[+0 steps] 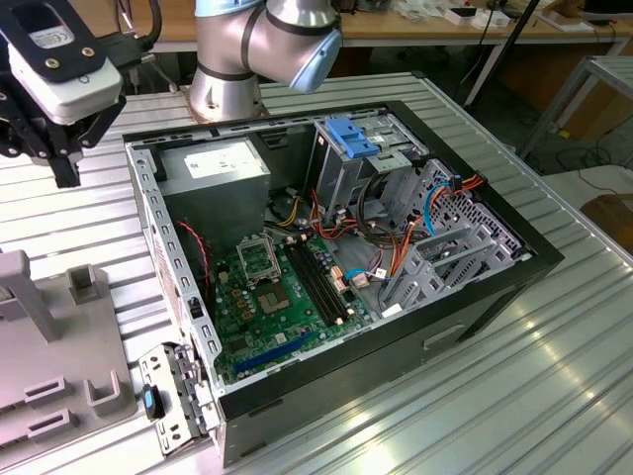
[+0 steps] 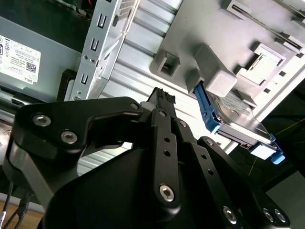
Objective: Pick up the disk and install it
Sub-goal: 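Reach for the disk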
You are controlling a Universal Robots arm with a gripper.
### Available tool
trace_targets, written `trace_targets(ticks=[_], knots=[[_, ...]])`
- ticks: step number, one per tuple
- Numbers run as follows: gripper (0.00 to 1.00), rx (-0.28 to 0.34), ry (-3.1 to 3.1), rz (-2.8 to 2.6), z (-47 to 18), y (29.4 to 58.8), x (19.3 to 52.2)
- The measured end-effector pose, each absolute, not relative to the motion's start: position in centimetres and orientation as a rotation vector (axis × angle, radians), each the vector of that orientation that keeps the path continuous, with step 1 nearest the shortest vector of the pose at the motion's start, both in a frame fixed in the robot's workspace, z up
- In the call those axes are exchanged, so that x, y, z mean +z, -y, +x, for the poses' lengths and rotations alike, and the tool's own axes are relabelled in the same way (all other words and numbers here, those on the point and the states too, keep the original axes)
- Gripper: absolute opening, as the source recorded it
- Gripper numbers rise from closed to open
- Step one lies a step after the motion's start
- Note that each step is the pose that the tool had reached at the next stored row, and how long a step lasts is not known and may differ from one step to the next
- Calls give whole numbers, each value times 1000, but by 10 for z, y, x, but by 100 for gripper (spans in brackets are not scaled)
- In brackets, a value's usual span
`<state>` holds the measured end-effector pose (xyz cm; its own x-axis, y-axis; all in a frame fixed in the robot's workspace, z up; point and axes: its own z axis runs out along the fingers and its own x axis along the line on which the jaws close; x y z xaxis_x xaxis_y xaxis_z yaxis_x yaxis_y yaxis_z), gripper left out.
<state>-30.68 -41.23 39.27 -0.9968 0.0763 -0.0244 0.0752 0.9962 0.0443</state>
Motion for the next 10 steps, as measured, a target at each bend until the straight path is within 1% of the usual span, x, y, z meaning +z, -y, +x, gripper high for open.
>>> trace_targets(ticks=[10], knots=[[11, 68, -3113, 118, -335, 411, 393]])
